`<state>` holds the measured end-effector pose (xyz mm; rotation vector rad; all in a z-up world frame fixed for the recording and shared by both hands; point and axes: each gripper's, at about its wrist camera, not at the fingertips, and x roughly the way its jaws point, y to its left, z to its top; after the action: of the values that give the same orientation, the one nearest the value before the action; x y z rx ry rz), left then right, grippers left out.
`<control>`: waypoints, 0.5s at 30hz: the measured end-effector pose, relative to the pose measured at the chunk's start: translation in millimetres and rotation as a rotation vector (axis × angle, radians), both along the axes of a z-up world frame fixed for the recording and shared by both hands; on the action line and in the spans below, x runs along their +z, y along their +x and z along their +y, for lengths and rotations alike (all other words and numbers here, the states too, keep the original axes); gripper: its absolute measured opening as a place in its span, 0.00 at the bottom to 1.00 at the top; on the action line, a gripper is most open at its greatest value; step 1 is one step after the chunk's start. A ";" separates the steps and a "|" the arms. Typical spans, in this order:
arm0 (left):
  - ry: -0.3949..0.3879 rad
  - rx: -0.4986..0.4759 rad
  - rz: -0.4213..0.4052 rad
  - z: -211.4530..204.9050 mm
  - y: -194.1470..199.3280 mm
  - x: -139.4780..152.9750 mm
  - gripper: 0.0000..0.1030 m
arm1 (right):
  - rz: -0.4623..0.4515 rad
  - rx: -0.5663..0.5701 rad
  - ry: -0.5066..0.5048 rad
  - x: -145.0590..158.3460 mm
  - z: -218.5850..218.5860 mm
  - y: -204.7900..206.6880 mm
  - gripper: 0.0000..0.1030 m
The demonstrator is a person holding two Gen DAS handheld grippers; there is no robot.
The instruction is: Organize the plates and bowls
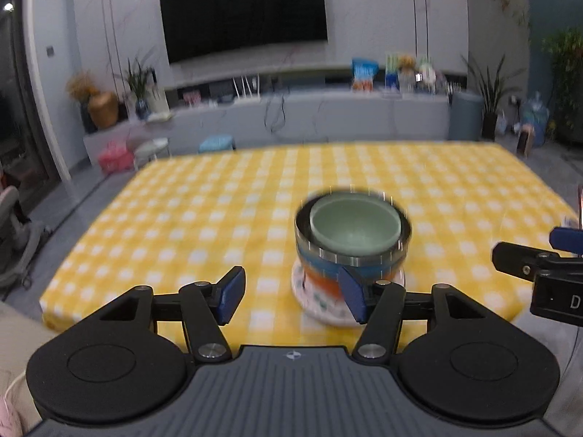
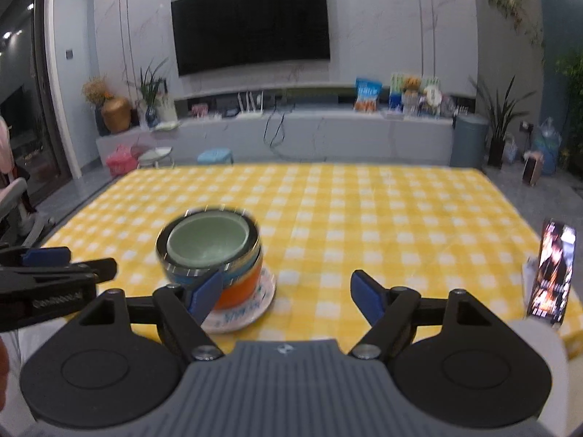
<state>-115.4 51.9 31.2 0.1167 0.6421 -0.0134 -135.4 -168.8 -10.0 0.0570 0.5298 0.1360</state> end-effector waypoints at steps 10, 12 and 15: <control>0.001 -0.004 0.096 0.0 2.1 -24.8 0.70 | 0.081 0.034 -0.033 -22.5 15.2 4.5 0.74; -0.002 -0.002 0.116 0.2 4.2 -30.8 0.70 | 0.105 0.030 -0.032 -27.6 16.1 6.9 0.74; -0.007 0.000 0.131 1.7 6.2 -36.1 0.70 | 0.132 0.030 -0.038 -33.3 19.2 11.7 0.74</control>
<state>-109.2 53.6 -4.9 0.1102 0.7726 -0.0237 -123.6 -149.5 -43.3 0.0210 0.6648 0.1521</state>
